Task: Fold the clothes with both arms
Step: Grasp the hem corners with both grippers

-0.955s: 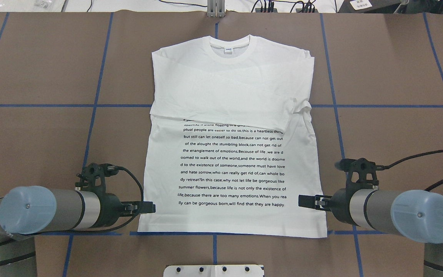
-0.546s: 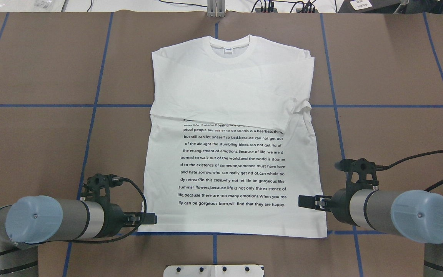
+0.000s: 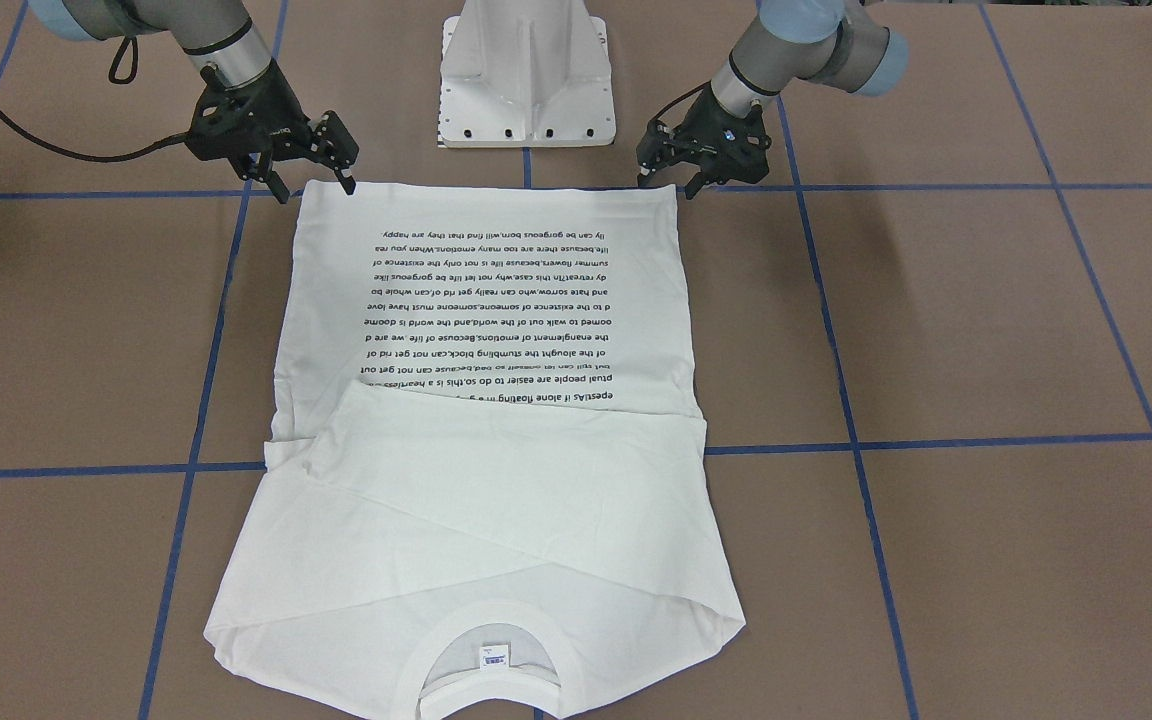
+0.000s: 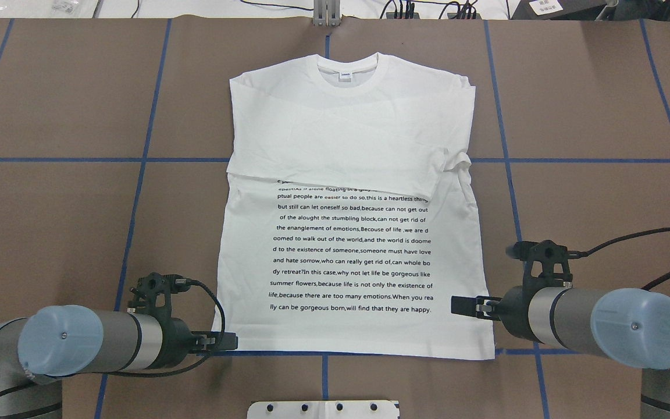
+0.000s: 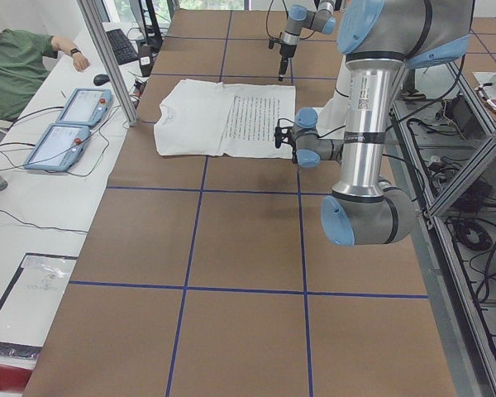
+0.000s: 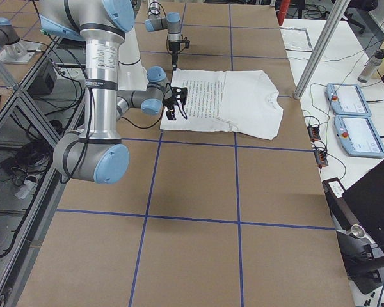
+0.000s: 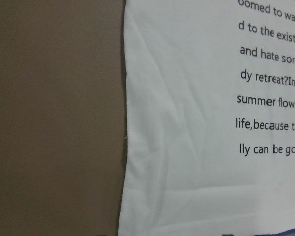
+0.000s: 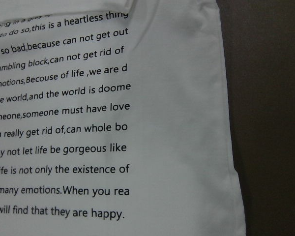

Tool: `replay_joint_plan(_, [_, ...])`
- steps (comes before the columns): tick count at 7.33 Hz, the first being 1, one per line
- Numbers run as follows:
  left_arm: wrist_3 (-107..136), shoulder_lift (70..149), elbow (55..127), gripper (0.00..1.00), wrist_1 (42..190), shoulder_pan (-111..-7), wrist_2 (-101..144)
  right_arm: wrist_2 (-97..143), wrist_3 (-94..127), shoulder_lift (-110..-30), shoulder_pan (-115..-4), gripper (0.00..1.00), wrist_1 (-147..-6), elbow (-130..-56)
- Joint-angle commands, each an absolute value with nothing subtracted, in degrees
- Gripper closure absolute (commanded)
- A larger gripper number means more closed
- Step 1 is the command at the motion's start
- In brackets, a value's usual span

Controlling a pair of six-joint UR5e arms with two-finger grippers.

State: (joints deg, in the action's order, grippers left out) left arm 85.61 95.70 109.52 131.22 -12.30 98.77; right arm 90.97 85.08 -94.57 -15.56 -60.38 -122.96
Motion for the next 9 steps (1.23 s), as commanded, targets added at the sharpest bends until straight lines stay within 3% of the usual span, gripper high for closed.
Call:
replay_joint_plan(1, [85.6, 95.8, 109.3, 0.32, 131.1, -12.1, 98.8, 91.0, 85.1, -94.6, -15.6, 0.00, -60.4, -123.0])
replay_joint_plan(3, [85.6, 95.9, 109.3, 0.43, 131.2, -12.1, 98.7, 91.0, 85.1, -94.6, -15.5, 0.00, -60.4, -123.0])
replay_joint_plan(5, [85.6, 96.2, 109.4, 0.61, 131.2, -12.0, 98.7, 91.1, 85.1, -94.6, -15.4, 0.00, -60.4, -123.0])
replay_joint_plan(7, [85.7, 96.2, 109.5, 0.93, 131.2, -12.1, 96.7, 91.1, 85.1, -94.7, -15.3, 0.00, -60.4, -123.0])
replay_joint_plan(8, [85.8, 96.2, 109.5, 1.00, 131.2, -12.1, 96.4, 91.1, 85.1, -94.7, -15.1, 0.00, -60.4, -122.9])
replay_joint_plan(9, [85.8, 96.2, 109.6, 1.00, 131.1, -12.1, 96.4, 91.1, 85.1, -94.7, -15.0, 0.00, -60.4, -122.9])
